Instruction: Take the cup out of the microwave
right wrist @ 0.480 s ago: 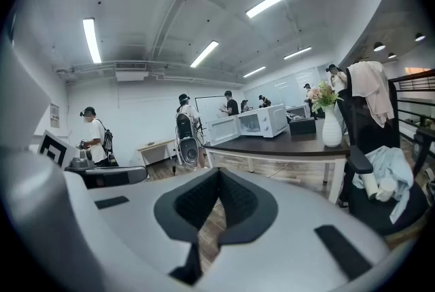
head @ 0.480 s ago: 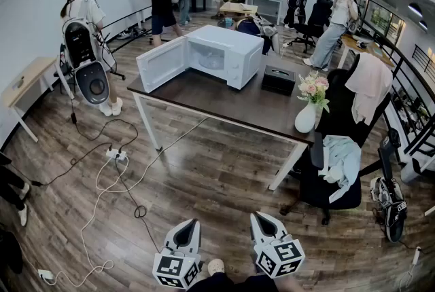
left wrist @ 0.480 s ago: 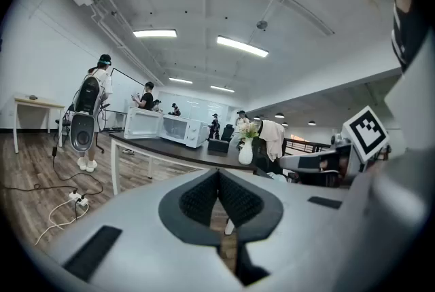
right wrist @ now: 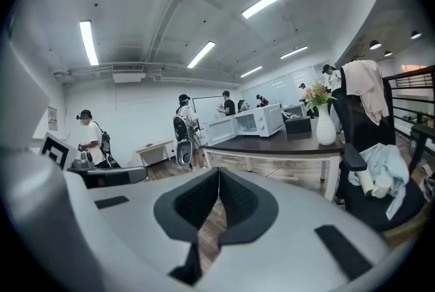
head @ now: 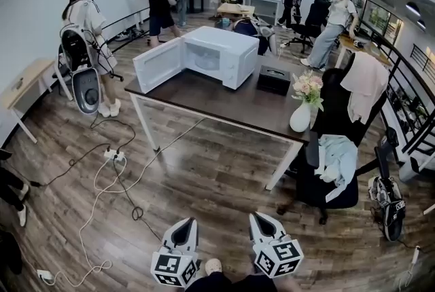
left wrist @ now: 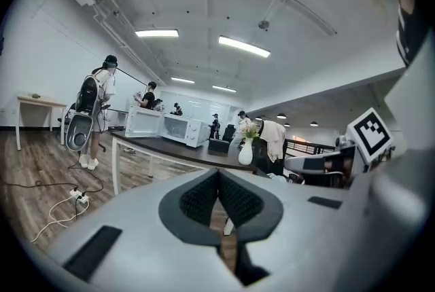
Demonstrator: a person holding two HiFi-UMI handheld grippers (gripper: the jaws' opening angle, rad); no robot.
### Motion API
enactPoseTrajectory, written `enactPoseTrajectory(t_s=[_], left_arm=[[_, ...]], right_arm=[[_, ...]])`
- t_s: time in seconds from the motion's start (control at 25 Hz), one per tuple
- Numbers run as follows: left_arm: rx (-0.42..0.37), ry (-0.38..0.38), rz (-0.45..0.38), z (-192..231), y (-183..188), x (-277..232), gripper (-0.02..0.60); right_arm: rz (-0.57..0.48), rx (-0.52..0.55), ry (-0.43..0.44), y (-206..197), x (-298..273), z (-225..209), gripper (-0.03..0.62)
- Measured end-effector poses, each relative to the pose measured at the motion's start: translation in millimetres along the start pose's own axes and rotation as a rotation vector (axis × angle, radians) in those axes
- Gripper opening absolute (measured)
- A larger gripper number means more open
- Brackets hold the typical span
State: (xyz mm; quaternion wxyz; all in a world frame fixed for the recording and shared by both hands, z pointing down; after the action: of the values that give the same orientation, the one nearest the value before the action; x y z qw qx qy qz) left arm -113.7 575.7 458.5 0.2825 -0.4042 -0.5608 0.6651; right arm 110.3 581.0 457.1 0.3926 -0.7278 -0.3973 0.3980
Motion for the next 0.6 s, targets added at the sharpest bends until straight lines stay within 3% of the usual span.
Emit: enactPoseTrajectory(t_s=[0.6], left_arm=[[-0.032, -0.023, 0.018, 28.4, 1.9, -12.4, 0.005]], right_arm=[[0.032, -0.016, -0.032, -6.2, -29.0, 10.4, -0.006]])
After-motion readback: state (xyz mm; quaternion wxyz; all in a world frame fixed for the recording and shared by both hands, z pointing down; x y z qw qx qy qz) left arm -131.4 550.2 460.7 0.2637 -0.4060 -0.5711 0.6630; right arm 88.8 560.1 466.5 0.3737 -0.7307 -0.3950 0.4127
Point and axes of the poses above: the fingertips, and each gripper's own axes: x backward along the fingers, z to its left, y out of its top, the point moved 7 cm from there along x, backward along the fingers, and after that the axes turned 9 degrees about -x, right-handed, at the moved point
